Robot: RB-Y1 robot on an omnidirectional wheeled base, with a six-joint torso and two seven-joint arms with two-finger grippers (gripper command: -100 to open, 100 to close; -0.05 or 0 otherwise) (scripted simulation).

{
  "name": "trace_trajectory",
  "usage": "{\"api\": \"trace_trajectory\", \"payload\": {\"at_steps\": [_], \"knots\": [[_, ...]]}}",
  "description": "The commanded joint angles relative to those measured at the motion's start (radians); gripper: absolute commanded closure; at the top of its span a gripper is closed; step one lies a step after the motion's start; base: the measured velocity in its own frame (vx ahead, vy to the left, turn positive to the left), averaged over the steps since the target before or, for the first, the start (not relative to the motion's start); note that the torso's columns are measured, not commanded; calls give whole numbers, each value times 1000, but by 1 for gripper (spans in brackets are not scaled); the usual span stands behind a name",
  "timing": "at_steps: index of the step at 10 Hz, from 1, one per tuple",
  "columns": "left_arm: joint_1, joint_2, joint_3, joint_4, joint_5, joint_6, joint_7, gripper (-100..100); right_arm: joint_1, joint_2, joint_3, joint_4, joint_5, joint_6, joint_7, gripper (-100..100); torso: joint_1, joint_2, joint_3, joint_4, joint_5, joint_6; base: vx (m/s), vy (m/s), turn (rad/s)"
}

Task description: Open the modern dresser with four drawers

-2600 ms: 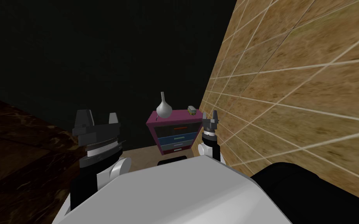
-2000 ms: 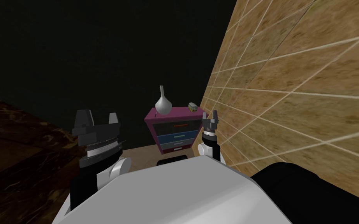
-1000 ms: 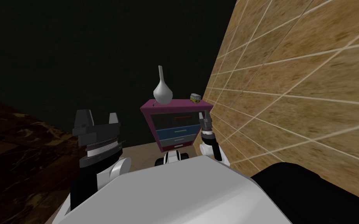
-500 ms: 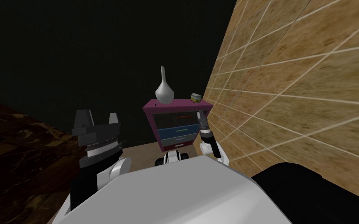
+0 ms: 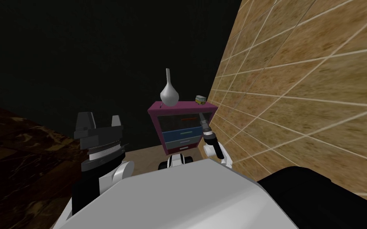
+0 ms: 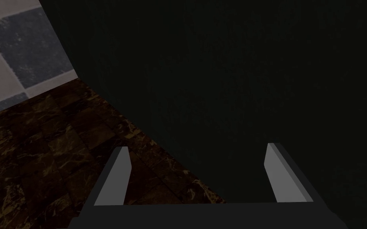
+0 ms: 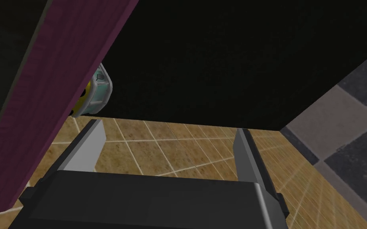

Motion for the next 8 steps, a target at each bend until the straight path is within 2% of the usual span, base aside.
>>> {"api": "trace_trajectory", "payload": {"at_steps": [1, 8], "knots": [[0, 0, 0, 0, 0, 0, 0, 0, -21, -10, 10, 11, 33, 31, 73, -100, 0, 0, 0, 0, 0, 0, -14, 50, -40], [0, 0, 0, 0, 0, 0, 0, 0, -69, -25, 31, 37, 102, 94, 265, -100, 1, 1, 1, 0, 0, 0, -17, 43, -27]]}}
